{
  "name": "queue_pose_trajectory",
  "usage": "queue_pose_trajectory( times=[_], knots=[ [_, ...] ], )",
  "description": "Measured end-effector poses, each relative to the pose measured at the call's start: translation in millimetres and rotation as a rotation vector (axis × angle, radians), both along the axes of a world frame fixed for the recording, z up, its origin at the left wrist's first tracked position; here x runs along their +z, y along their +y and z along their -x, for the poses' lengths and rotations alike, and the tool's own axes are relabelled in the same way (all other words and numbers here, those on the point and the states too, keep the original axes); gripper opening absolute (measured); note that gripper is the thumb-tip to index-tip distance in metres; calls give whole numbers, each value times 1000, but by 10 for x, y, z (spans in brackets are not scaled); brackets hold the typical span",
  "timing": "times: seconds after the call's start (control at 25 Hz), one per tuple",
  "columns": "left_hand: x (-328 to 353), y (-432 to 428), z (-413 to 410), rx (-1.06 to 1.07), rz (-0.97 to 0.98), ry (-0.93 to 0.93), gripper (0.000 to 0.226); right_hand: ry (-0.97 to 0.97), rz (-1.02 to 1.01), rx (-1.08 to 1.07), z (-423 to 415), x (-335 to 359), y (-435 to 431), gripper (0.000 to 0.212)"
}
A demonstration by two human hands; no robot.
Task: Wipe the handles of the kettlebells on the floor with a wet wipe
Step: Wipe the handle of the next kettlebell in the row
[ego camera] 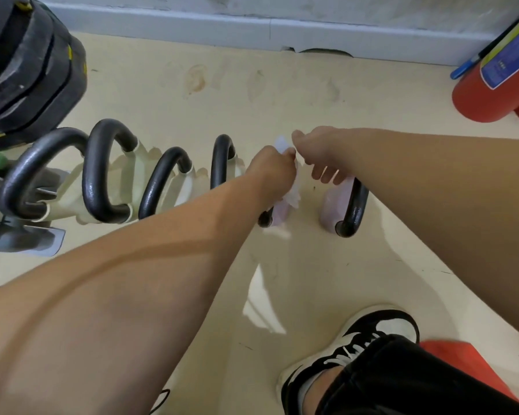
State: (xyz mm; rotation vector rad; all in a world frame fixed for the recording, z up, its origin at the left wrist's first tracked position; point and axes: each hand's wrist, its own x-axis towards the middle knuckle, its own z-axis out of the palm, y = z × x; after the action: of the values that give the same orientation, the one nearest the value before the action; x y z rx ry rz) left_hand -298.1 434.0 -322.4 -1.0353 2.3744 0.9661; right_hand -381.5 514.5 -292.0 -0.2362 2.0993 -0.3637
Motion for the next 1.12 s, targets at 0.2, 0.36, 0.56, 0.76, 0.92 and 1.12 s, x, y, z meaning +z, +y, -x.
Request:
queue_pose_trajectory(
  times=[0.2, 0.36, 0.56, 0.76, 0.92, 1.12],
  knots=[
    [-287, 33, -678, -17, -136, 420, 34, 18, 99, 39, -76, -34, -116, 44],
    [-317, 327, -1191, 57, -66, 420, 45, 134, 113, 60, -89, -95, -142, 54],
    [-90, 129, -689, -4, 9, 248, 36, 198, 132, 105, -27, -134, -102, 57],
    [358, 55, 269, -110, -37, -199, 26, 107, 164, -6, 82, -144, -16, 49],
    [4, 33, 137, -207, 174, -45, 25, 252, 162, 52, 145, -183, 124, 42],
    [-131, 389, -925, -92, 125, 274, 66, 369, 139, 179, 61, -191, 312, 42]
  ],
)
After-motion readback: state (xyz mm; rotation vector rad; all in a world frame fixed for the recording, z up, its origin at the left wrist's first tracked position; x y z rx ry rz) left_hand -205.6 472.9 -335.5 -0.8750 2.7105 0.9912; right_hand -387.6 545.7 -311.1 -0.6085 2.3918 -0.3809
